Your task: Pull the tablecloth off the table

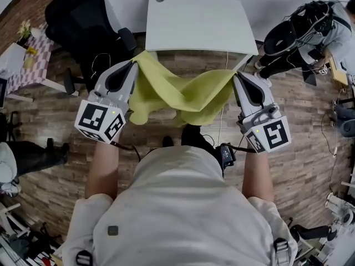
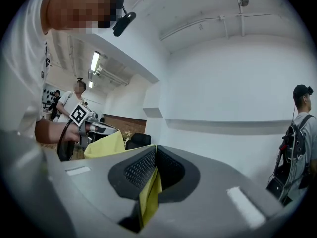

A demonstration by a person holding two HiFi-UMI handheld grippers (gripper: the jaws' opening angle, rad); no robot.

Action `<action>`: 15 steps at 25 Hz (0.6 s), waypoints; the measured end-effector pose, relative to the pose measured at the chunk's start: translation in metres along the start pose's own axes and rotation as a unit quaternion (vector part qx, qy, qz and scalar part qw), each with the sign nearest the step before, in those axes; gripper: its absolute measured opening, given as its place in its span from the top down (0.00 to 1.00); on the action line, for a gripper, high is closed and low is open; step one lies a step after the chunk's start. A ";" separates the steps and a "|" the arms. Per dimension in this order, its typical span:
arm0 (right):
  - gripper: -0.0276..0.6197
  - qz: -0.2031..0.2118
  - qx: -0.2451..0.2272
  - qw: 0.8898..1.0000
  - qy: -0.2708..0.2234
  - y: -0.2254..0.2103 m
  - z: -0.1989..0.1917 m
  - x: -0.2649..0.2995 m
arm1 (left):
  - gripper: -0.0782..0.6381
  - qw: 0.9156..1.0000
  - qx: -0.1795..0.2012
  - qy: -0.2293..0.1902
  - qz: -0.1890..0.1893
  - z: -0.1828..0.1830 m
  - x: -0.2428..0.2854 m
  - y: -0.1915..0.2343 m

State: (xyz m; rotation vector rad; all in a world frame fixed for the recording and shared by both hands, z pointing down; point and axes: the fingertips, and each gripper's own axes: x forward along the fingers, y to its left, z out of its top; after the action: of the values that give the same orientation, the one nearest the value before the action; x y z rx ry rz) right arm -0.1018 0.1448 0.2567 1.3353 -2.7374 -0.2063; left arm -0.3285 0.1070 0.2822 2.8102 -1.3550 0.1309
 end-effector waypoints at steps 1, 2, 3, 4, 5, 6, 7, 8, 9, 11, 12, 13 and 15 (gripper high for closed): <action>0.93 -0.002 0.003 1.000 0.000 0.003 0.000 -0.003 | 0.88 1.000 0.000 0.000 -0.001 -0.001 -0.004 -0.001; 0.93 -0.002 0.006 1.000 0.000 0.005 0.000 -0.005 | 0.88 1.000 -0.001 0.000 -0.002 -0.002 -0.007 -0.002; 0.93 -0.001 0.007 1.000 -0.001 0.009 0.000 -0.007 | 0.88 1.000 -0.002 -0.001 -0.002 -0.002 -0.011 -0.003; 0.93 0.001 0.008 1.000 -0.001 0.012 0.001 -0.008 | 0.88 1.000 -0.003 -0.003 -0.001 -0.001 -0.014 -0.004; 0.93 0.003 0.007 1.000 -0.001 0.015 0.002 -0.008 | 0.88 1.000 -0.003 -0.006 0.000 0.000 -0.018 -0.005; 0.93 0.006 0.006 1.000 -0.001 0.018 0.003 -0.009 | 0.88 1.000 -0.002 -0.009 0.002 0.001 -0.021 -0.006; 0.93 0.009 0.005 1.000 -0.002 0.021 0.004 -0.009 | 0.88 1.000 -0.002 -0.013 0.003 0.002 -0.025 -0.008; 0.93 0.011 0.004 1.000 -0.002 0.024 0.005 -0.009 | 0.88 1.000 -0.001 -0.016 0.005 0.003 -0.027 -0.010; 0.93 0.012 0.003 1.000 -0.001 0.026 0.005 -0.009 | 0.88 1.000 -0.001 -0.019 0.005 0.004 -0.029 -0.012; 0.93 0.013 0.005 1.000 -0.001 0.029 0.004 -0.006 | 0.88 1.000 0.000 -0.023 0.003 0.005 -0.030 -0.014; 0.93 0.014 0.007 1.000 -0.002 0.031 0.004 -0.004 | 0.88 1.000 0.000 -0.025 0.001 0.006 -0.031 -0.014; 0.93 0.015 0.009 1.000 -0.002 0.033 0.004 -0.003 | 0.88 1.000 0.000 -0.027 0.001 0.007 -0.033 -0.014; 0.93 0.018 0.010 1.000 -0.001 0.038 0.002 -0.002 | 0.88 1.000 0.001 -0.030 0.000 0.008 -0.035 -0.013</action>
State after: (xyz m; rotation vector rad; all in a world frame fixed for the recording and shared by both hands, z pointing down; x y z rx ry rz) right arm -0.1299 0.1695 0.2611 1.2904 -2.7687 -0.1785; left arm -0.3392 0.1423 0.2716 2.8377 -1.3680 0.0499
